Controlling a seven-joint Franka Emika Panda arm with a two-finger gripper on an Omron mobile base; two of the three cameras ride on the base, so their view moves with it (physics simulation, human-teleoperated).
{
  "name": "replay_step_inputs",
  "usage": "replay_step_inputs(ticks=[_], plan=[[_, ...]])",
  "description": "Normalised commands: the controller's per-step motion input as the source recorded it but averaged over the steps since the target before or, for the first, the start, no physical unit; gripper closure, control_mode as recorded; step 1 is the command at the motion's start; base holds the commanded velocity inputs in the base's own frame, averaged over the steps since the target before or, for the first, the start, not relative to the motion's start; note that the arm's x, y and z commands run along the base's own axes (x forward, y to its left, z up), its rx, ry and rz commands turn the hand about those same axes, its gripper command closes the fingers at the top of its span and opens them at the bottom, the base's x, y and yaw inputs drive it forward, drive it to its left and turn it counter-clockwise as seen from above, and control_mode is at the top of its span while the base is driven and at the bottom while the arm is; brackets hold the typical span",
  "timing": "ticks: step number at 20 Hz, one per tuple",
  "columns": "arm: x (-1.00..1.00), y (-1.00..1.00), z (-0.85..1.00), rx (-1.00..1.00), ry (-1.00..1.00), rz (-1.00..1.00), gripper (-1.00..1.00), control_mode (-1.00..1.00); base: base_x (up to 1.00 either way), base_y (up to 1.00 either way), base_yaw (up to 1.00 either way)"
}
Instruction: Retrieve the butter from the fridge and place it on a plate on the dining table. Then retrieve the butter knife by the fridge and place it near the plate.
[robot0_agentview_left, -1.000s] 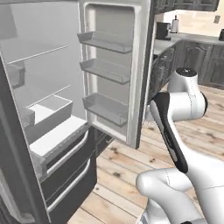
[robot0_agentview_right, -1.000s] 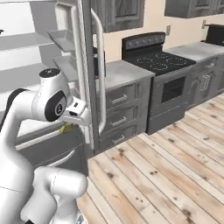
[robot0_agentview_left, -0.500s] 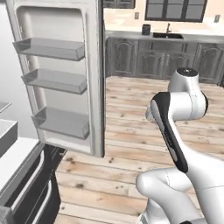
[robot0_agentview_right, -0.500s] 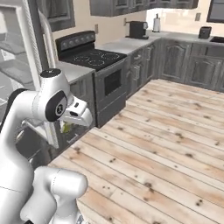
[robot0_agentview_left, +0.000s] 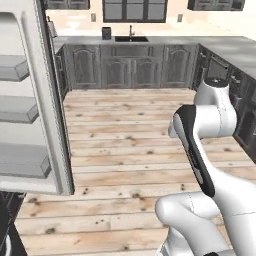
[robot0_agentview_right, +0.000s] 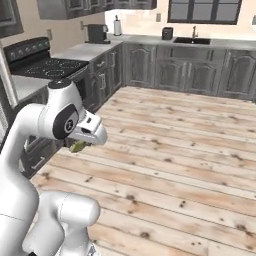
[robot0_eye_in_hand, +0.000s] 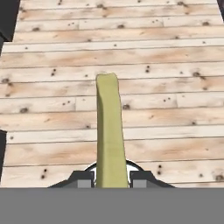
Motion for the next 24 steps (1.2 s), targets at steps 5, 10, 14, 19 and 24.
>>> replay_step_inputs(ticks=[5,10,14,19,24], plan=[[0.00,0.00,0.00,0.00,0.00,0.00,1.00,1.00,0.00,-0.53,-0.45],[0.00,0.00,0.00,0.00,0.00,0.00,1.00,1.00,0.03,-0.56,-0.57],[0.00,0.00,0.00,0.00,0.00,0.00,1.00,1.00,0.31,-0.98,-0.53],[0.00,0.00,0.00,0.00,0.00,0.00,1.00,1.00,0.43,-0.98,-0.57],[0.00,0.00,0.00,0.00,0.00,0.00,1.00,1.00,0.52,-0.89,-0.37]])
